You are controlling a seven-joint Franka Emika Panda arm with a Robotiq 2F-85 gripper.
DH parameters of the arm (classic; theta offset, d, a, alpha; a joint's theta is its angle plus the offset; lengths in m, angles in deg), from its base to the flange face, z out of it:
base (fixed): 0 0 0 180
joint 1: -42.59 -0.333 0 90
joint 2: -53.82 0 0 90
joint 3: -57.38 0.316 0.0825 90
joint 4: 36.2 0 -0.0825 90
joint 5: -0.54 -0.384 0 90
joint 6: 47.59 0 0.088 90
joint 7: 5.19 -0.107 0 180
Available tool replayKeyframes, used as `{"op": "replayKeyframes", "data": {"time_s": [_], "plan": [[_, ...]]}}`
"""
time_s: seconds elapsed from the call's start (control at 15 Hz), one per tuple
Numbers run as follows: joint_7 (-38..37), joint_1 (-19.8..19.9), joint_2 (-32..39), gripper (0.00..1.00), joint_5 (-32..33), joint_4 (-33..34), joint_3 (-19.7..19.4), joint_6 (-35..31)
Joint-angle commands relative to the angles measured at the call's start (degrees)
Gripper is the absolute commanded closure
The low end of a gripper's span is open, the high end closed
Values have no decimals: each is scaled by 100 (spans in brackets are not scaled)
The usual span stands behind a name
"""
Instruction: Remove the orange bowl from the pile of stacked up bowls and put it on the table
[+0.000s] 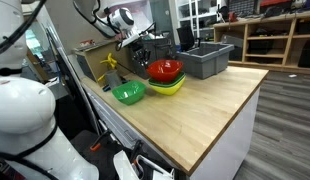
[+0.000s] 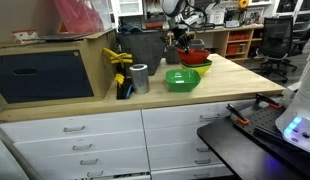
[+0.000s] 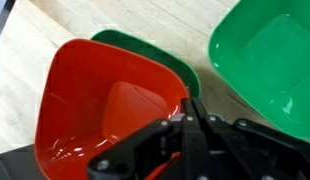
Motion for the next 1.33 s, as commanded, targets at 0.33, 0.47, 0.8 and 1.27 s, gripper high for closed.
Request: {"op": "replayKeyframes", "data": {"time_s": [0.33, 0.47, 0.8, 1.27], "plan": [[-316, -96, -515, 99, 629, -67, -29, 287], [-432, -56, -664, 99, 720, -134, -52, 263], [-676, 129, -948, 99, 744, -267, -174, 193], [-945, 469, -1240, 99, 824, -517, -399, 179]]}}
